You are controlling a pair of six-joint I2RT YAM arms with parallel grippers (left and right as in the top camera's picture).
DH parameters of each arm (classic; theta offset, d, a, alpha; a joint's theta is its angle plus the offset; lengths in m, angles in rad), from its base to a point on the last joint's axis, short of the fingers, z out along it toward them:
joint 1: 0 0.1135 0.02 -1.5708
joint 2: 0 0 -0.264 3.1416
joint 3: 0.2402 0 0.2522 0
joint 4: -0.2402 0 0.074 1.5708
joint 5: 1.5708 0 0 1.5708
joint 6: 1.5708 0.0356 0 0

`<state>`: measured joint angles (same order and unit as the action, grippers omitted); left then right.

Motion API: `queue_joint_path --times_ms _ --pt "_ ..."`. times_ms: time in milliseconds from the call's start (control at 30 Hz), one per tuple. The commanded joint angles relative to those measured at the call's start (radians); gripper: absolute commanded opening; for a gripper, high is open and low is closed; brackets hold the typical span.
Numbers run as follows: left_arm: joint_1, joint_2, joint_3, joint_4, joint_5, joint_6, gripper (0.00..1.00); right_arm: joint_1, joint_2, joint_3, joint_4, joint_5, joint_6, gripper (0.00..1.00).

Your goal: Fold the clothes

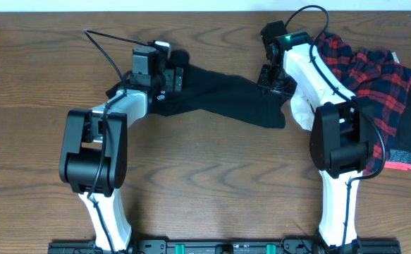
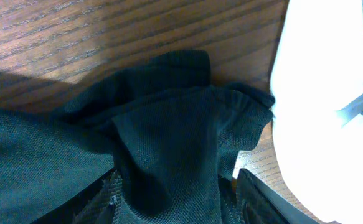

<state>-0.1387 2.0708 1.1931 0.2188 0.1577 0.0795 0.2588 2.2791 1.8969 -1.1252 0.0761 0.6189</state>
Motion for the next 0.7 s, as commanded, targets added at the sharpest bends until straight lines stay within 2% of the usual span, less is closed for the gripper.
queue_joint_path --times_ms 0,300,500,667 --pt "-0.001 0.018 0.017 -0.023 0.005 0.006 0.98 0.027 -0.029 0.012 0.0 -0.001 0.005 0.57" --pt "0.001 0.02 0.017 -0.011 0.006 -0.04 1.0 0.026 -0.029 0.012 0.007 0.002 0.005 0.51" --pt "0.001 0.02 0.017 -0.008 0.006 -0.039 0.98 0.023 -0.027 0.012 0.007 0.002 0.005 0.51" --pt "0.001 0.02 0.018 0.023 0.006 -0.039 0.82 0.023 -0.016 -0.008 0.011 0.002 0.005 0.46"
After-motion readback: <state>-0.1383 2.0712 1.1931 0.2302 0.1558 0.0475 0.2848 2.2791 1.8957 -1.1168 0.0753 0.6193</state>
